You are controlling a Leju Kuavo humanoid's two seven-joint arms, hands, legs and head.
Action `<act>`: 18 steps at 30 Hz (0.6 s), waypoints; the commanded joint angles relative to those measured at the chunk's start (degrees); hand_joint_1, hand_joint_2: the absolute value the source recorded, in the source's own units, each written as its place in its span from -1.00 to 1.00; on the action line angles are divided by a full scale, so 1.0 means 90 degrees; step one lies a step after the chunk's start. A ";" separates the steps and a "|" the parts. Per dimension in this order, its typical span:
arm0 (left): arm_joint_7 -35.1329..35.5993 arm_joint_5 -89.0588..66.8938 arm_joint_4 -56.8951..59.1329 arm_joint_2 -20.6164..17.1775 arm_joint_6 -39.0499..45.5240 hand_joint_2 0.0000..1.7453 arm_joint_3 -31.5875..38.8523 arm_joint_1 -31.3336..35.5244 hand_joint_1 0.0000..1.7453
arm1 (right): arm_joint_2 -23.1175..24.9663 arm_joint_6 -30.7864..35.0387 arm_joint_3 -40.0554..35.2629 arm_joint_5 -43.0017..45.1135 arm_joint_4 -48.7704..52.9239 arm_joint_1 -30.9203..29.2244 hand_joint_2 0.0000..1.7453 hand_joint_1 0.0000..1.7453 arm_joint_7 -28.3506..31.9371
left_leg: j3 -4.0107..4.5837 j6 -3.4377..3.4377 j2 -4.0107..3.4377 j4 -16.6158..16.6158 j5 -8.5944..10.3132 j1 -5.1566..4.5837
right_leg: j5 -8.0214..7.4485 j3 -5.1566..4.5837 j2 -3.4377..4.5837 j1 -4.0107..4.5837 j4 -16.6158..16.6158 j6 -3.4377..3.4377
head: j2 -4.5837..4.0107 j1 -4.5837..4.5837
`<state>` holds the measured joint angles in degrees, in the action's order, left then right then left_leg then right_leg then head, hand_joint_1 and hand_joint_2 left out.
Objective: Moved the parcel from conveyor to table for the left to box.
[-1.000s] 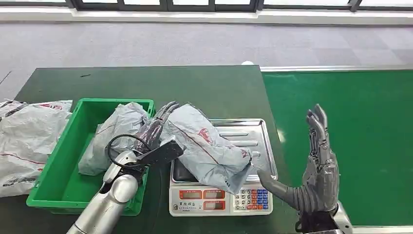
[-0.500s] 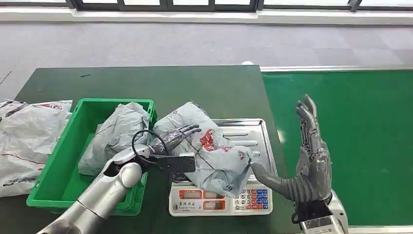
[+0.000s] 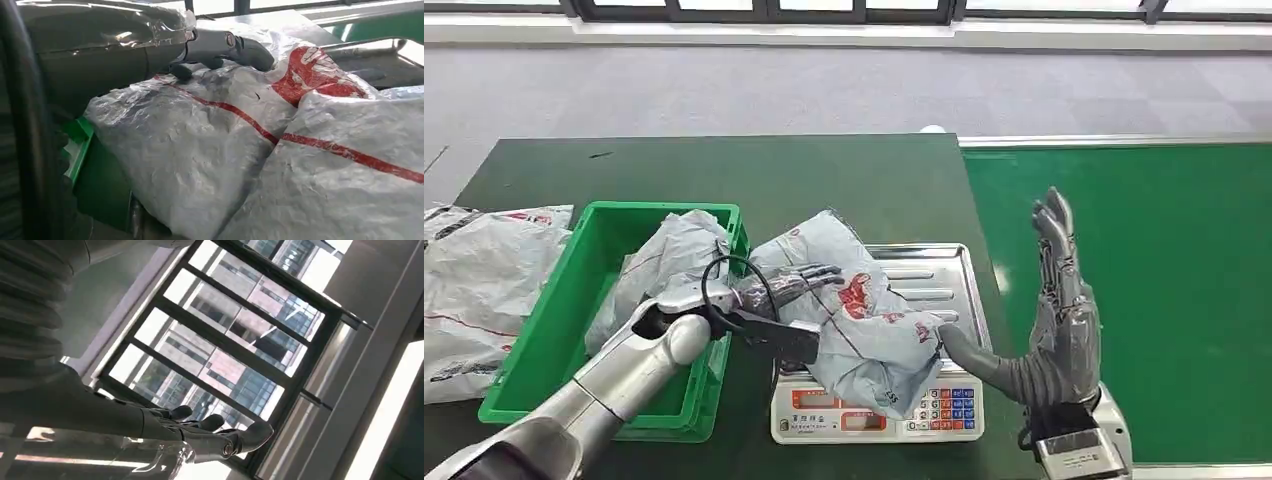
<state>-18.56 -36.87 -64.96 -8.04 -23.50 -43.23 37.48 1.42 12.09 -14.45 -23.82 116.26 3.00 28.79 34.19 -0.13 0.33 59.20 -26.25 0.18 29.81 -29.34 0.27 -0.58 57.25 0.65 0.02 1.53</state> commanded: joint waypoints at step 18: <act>-0.0015 0.0101 0.0091 -0.0267 -0.0101 1.00 -0.0599 0.0193 -1.00 | 0.0189 -0.0005 0.0203 -0.0039 -0.0292 -0.0012 1.00 -1.00 -0.0033 | -0.0012 -0.0005 -0.0003 -0.0016 0.0005 0.0000 | -0.0003 0.0010 -0.0002 0.0000 -0.0013 -0.0005 | 0.0000 0.0000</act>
<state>-18.80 -36.13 -65.48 -8.96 -23.82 -44.39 37.44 2.08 12.00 -14.43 -24.22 116.26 3.43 28.63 34.19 -0.13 0.33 59.20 -26.25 0.18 29.81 -29.34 0.27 -0.58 57.26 0.65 0.02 1.53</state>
